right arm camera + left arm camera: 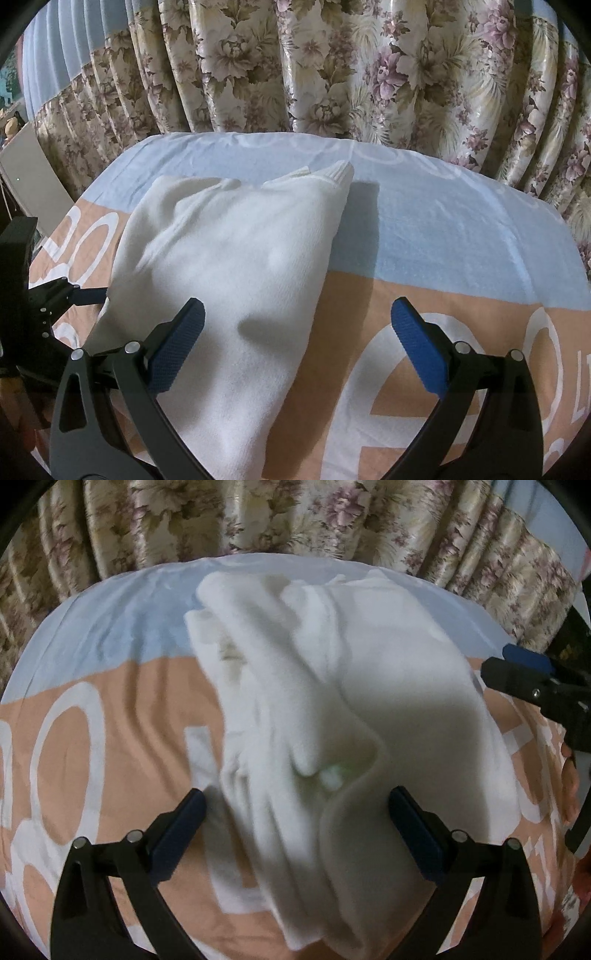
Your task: Fold small clothes
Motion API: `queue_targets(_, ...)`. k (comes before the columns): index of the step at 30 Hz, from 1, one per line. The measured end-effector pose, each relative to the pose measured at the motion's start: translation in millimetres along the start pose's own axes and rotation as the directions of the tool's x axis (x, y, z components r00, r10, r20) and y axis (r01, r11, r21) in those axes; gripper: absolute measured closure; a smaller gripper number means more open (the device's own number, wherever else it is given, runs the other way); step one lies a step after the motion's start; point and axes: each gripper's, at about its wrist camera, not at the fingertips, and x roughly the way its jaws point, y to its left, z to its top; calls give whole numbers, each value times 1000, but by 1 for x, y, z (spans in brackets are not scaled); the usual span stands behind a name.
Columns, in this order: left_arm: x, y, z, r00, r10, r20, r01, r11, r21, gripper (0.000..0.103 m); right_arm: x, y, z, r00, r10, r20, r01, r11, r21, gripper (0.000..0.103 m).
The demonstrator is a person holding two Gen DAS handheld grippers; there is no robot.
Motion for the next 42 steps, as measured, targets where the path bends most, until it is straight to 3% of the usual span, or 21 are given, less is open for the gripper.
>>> queue_targets(6, -2, 0, 6, 998, -64, -11, 65, 997, 45, 48, 5, -6, -3, 1000, -3, -15, 3, 1000, 18, 3)
queue_targets(10, -3, -2, 9, 997, -66, -36, 69, 993, 92, 61, 11, -6, -5, 999, 19, -28, -18, 999, 35, 3)
queue_targets(16, -2, -6, 13, 997, -34, -64, 43, 990, 136, 62, 20, 1, -6, 999, 22, -32, -22, 999, 25, 3)
queue_targets(20, -2, -13, 12, 999, 2, -55, 7, 988, 156, 62, 30, 3, -3, 996, 71, -55, -68, 997, 46, 7)
queue_targets(26, -2, -11, 12, 999, -1, -49, 9, 987, 159, 62, 46, 8, 6, 991, 116, -65, -113, 992, 48, 7)
queue_targets(34, -3, -12, 10, 999, 8, -41, -1, 986, 165, 61, 62, 9, 5, 972, 212, -104, -205, 976, 74, 28)
queue_targets(40, -4, -14, 8, 999, 15, -34, -9, 987, 161, 62, 52, 27, 12, 979, 174, -101, -181, 981, -64, 51)
queue_targets(42, -5, -14, 8, 999, 15, -31, -10, 988, 151, 62, 51, 33, 12, 983, 157, -91, -166, 981, -104, 53)
